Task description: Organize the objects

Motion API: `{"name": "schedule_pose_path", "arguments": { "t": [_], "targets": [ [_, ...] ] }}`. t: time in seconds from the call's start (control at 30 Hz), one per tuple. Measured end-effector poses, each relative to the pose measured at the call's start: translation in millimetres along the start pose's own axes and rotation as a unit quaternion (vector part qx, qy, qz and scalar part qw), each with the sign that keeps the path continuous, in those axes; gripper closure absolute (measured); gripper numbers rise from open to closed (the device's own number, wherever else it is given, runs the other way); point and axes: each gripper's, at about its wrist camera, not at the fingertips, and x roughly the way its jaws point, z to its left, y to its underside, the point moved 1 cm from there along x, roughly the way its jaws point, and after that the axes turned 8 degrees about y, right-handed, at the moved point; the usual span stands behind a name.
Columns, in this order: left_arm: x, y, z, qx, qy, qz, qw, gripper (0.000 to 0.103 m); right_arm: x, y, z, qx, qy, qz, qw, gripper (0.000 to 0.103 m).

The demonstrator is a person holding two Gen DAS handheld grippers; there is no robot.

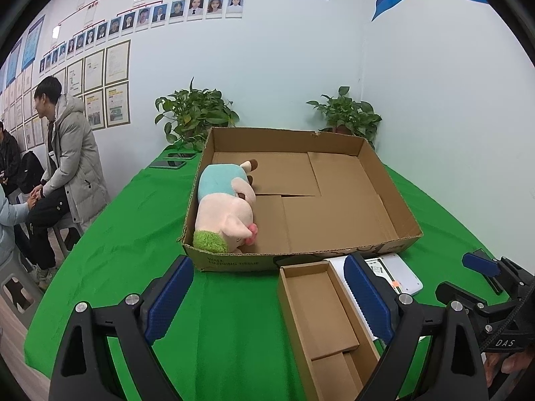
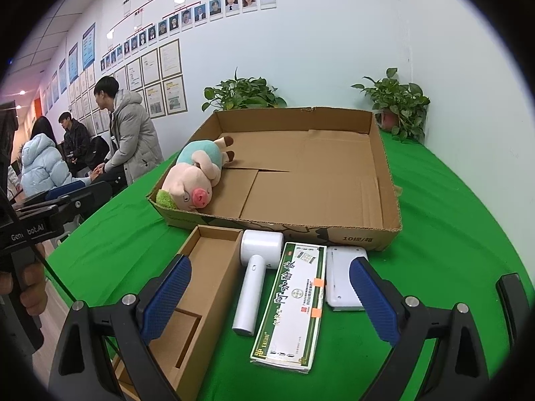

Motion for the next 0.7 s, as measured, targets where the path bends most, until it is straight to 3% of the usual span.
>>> {"name": "schedule_pose_path", "arguments": {
  "t": [0.7],
  "targets": [
    [1.6,7.7,4.8,-0.005,0.002,0.005,1.0,0.012,3.5,5.0,2.4,0.004,-0.01,0.011,1.0,0.007]
  ]
}}
